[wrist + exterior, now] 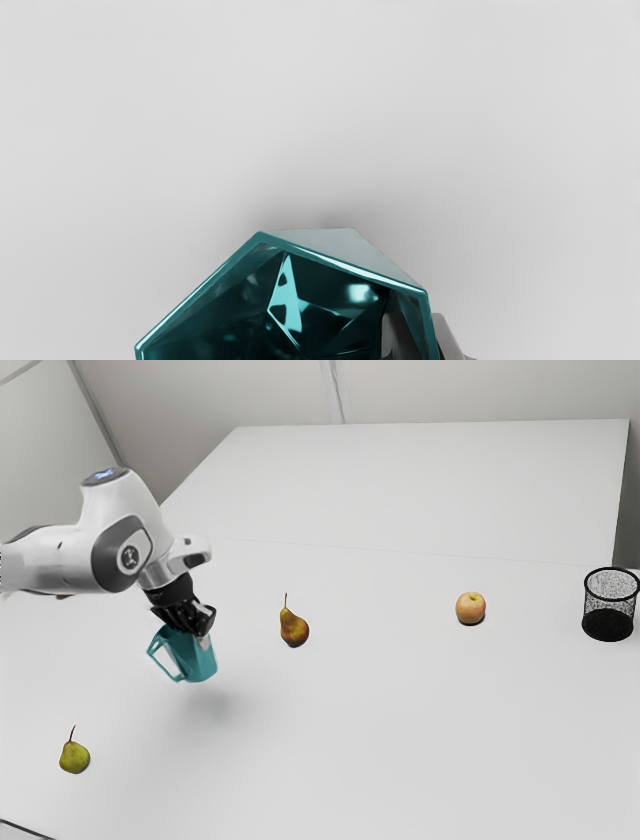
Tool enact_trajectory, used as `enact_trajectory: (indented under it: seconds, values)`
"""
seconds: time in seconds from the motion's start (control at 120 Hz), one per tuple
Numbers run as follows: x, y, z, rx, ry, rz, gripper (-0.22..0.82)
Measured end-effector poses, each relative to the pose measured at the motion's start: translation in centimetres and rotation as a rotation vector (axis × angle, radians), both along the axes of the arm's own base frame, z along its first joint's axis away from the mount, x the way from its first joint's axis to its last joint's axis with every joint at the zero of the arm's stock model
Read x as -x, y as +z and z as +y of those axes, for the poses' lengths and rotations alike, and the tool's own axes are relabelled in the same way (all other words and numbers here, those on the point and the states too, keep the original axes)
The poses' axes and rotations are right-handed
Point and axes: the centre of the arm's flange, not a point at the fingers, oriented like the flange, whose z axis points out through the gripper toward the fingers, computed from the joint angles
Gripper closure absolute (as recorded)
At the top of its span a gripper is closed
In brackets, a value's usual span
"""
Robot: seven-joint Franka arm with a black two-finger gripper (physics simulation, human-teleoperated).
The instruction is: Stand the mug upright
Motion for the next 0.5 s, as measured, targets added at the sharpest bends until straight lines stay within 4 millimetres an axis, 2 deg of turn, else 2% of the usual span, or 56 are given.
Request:
enact_trajectory:
  seconds: [0.125, 0.5]
  values:
    - [-0.3, -0.3, -1.7, -0.023, 0.005, -0.035, 0.78]
    - [0.3, -3.2, -4.3, -0.036, 0.068, -0.086, 0.78]
